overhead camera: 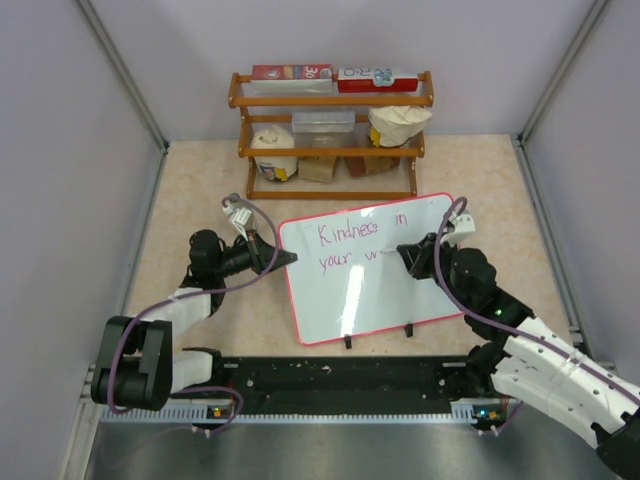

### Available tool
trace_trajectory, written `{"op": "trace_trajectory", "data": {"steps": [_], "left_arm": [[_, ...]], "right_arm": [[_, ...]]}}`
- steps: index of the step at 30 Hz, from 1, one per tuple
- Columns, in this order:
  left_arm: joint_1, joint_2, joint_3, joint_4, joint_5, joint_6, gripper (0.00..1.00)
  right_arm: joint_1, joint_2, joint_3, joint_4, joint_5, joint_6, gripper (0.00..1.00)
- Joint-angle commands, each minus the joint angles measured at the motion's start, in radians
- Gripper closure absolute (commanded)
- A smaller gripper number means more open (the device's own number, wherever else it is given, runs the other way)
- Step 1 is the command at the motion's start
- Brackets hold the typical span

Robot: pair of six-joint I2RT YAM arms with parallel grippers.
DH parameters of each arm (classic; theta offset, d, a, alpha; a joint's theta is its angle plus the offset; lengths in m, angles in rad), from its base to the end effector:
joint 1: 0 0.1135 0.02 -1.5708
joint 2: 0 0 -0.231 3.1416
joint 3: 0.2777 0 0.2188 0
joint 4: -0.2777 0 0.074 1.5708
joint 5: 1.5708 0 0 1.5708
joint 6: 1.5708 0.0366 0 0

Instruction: Write a sentence on the whiteboard

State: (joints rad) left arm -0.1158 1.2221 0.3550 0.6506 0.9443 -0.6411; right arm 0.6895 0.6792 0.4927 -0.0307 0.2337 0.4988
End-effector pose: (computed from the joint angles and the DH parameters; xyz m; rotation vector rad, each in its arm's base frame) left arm 0.2113 -0.0544 0.1885 0.2417 1.8938 -1.3627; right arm 0.1328 0.0985 0.2549 -0.0024 1.8283 0.6416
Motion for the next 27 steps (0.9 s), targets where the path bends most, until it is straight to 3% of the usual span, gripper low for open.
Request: {"op": "trace_trajectory", "data": {"steps": [1,27], "left_arm": [[-0.008,0.016,-0.021,-0.019,-0.141,0.202,1.00],[-0.010,0.019,-0.019,-0.017,-0.139,0.201,1.00]], "right_arm": [[-0.007,0.013,0.015,0.020,0.021,-0.013,1.00],[-0.008,-0.009,-0.029,-0.072,-0.037,0.000,1.00]]}}
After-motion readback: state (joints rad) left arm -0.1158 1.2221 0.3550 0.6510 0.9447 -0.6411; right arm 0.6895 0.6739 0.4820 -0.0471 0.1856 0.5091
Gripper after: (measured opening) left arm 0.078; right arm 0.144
